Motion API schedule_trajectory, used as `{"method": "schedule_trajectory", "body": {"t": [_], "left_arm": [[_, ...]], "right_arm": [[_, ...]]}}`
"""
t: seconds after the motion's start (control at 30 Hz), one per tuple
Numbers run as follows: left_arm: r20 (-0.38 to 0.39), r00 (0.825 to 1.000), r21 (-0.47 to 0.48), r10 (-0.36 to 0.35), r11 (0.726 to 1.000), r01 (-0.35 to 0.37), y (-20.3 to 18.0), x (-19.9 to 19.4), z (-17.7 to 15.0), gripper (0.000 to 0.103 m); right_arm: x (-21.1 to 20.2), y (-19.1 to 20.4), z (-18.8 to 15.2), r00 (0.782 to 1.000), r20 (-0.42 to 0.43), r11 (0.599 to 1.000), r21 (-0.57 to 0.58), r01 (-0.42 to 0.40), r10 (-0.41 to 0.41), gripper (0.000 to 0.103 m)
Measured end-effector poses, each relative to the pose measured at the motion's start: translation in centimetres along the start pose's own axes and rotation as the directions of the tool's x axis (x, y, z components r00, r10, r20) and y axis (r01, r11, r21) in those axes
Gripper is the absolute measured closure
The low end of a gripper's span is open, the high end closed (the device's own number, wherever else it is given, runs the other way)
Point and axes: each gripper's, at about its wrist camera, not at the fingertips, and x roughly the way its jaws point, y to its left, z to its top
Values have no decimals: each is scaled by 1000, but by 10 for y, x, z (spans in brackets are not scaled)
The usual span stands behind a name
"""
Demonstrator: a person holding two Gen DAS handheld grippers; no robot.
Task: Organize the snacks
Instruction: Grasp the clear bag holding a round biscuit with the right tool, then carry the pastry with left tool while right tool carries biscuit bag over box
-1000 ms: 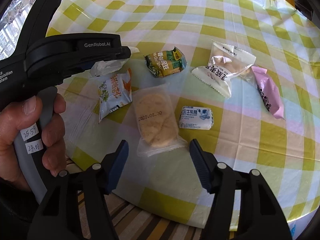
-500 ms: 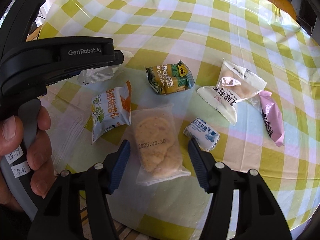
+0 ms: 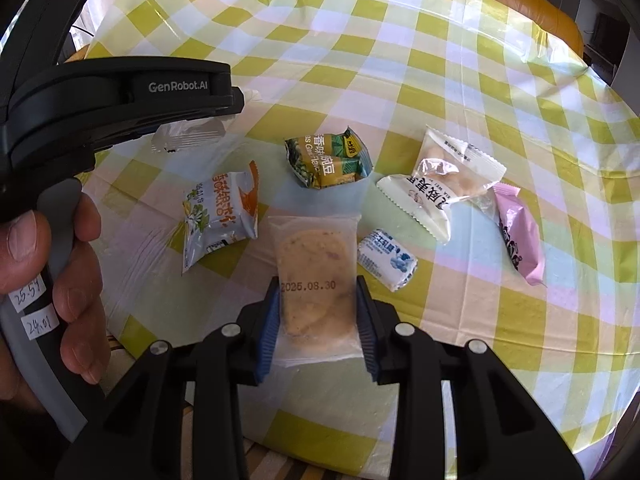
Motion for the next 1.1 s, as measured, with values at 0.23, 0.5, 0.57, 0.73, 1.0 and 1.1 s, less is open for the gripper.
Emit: {"method": "schedule_trajectory", "body": {"t": [0.23, 0.5, 0.57, 0.73, 1.0, 1.1], "left_arm": [[15, 999, 6, -37, 999, 37, -11, -10, -2, 57], [-1, 994, 66, -113, 991, 113, -47, -21, -13, 57], [-14, 990, 82, -140, 987, 141, -58, -23, -17, 57], [-64, 975, 127, -213, 967, 219, -92, -29, -33, 57], [-167, 934, 220, -317, 911, 349, -155, -41, -70, 57], [-203, 919, 258, -337, 887, 382, -177, -46, -84, 57]], "right_arm": [[-19, -22, -12, 999, 21, 997, 72, 27, -29, 68], [-44, -54, -35, 997, 29, 985, 160, 70, -76, 68], [-50, -65, -43, 995, 25, 980, 178, 90, -96, 68], [-64, -95, -62, 990, 16, 961, 242, 134, -143, 68], [-84, -148, -98, 978, -12, 914, 355, 197, -206, 68], [-90, -167, -115, 971, -35, 892, 387, 232, -237, 68]]}}
